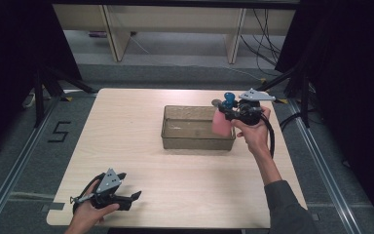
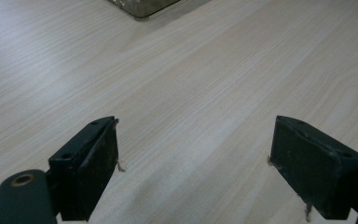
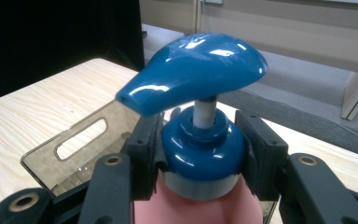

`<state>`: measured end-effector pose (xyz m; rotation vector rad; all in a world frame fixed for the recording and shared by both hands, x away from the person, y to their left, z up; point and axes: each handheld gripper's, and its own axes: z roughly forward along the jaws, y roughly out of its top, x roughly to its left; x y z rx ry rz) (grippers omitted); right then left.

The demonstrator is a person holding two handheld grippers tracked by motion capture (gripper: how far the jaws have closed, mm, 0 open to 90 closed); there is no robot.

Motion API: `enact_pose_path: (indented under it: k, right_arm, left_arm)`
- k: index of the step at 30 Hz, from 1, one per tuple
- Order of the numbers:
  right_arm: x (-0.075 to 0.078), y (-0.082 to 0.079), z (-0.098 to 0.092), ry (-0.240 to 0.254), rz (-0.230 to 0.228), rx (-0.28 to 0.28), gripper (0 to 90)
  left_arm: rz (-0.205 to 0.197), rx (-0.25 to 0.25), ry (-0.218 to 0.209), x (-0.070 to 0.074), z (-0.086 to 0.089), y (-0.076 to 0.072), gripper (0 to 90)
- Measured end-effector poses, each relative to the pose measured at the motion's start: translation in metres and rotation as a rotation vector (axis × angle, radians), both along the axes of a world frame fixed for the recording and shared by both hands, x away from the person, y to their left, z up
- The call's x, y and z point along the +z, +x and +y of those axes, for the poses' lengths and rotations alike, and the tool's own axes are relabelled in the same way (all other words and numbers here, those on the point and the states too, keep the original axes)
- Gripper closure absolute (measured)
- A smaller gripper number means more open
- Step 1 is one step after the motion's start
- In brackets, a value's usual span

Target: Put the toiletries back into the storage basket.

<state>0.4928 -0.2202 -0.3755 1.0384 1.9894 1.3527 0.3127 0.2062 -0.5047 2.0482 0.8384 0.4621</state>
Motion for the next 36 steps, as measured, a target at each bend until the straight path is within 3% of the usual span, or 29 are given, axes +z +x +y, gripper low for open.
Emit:
enact_pose_path:
  k: [5,8,18,23,25,26,28,29,32,36]
  right_arm:
    - [-0.005,0.003,0.001,-0.004,0.024,-0.013,53.7]
    - [-0.009,0.004,0.001,-0.001,0.017,-0.024,53.7]
    - [-0.017,0.008,0.001,-0.017,0.046,-0.014,53.7]
    - [-0.021,0.009,0.001,-0.021,0.040,-0.025,53.7]
    - [-0.023,0.011,0.000,-0.034,0.017,-0.024,53.7]
    - [-0.025,0.010,-0.001,-0.029,0.040,-0.023,53.7]
    - [-0.027,0.011,-0.002,-0.038,0.031,-0.017,53.7]
    - [-0.028,0.010,-0.001,-0.024,0.057,-0.019,53.7]
    - [-0.032,0.011,-0.001,-0.024,0.046,-0.020,53.7]
    - [-0.035,0.010,0.000,-0.020,0.071,-0.019,53.7]
  left_arm:
    - [0.005,0.000,-0.009,0.000,0.000,0.000,14.8]
    - [0.002,0.003,-0.012,0.000,0.000,0.001,14.8]
    - [0.006,0.003,-0.010,-0.001,-0.001,0.001,14.8]
    - [0.008,0.003,-0.010,-0.001,-0.001,0.001,14.8]
    - [0.006,0.003,-0.010,-0.001,-0.001,0.001,14.8]
    - [0.008,0.002,-0.009,-0.001,-0.001,0.000,14.8]
    - [0.010,0.004,-0.010,-0.001,-0.001,0.000,14.8]
    - [0.006,0.003,-0.009,-0.001,-0.001,0.001,14.8]
    - [0.007,0.002,-0.009,-0.001,-0.001,0.000,14.8]
    - [0.004,0.004,-0.008,-0.001,-0.001,0.001,14.8]
